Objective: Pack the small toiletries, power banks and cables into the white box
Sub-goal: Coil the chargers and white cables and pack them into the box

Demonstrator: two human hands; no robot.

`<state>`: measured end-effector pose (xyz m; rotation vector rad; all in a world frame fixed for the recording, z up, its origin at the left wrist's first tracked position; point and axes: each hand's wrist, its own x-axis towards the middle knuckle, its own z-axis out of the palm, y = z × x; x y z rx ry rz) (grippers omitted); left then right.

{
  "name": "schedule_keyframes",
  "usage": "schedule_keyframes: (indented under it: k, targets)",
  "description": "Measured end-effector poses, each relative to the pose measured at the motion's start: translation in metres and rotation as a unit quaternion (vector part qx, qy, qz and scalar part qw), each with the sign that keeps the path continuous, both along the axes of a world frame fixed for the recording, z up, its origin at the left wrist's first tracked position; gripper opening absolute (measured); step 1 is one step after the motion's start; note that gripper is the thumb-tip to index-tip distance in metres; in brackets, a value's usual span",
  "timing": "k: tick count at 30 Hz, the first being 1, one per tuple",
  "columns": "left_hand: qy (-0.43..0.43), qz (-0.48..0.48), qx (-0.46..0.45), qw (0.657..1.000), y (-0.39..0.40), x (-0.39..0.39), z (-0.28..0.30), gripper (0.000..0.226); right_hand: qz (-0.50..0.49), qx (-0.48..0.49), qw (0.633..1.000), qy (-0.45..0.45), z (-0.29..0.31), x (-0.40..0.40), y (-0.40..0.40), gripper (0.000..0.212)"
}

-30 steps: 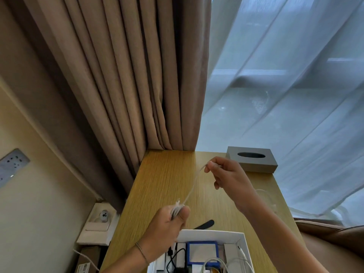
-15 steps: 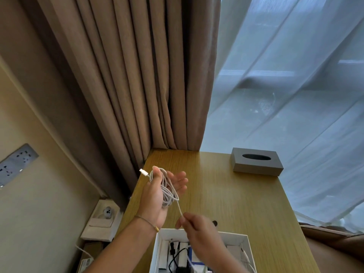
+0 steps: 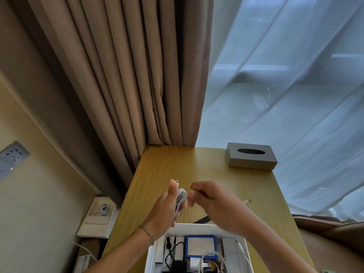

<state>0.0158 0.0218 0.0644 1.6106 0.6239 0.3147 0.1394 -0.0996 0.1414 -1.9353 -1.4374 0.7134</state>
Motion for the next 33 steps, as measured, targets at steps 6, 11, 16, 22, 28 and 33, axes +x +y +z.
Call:
schedule_keyframes:
  k: [6,11,16,22,28,33]
  targets:
    - [-0.041,-0.125,0.010,0.991,-0.022,-0.011,0.003,0.070,-0.044,0.053,0.997,0.019,-0.023,0.037,0.009,0.022]
    - [-0.073,0.047,-0.069,0.994,-0.022,-0.014,-0.008,0.053,-0.092,0.054,0.979,0.174,-0.060,0.038,-0.006,0.019]
    - [-0.075,0.153,-0.236,0.957,-0.021,-0.007,-0.022,0.065,-0.081,0.004,0.947,0.309,-0.098,0.002,-0.016,0.018]
    - [-0.092,0.215,-0.340,0.911,-0.025,-0.001,-0.024,0.054,-0.120,-0.045,0.904,0.409,-0.125,-0.035,-0.018,0.028]
    - [-0.018,0.213,-0.182,0.960,-0.028,0.000,-0.036,0.043,-0.166,-0.061,0.898,0.403,-0.137,-0.028,-0.037,0.023]
    - [0.068,0.110,-0.036,0.991,-0.033,-0.002,-0.058,0.042,-0.235,-0.039,0.890,0.389,-0.146,-0.007,-0.062,0.023]
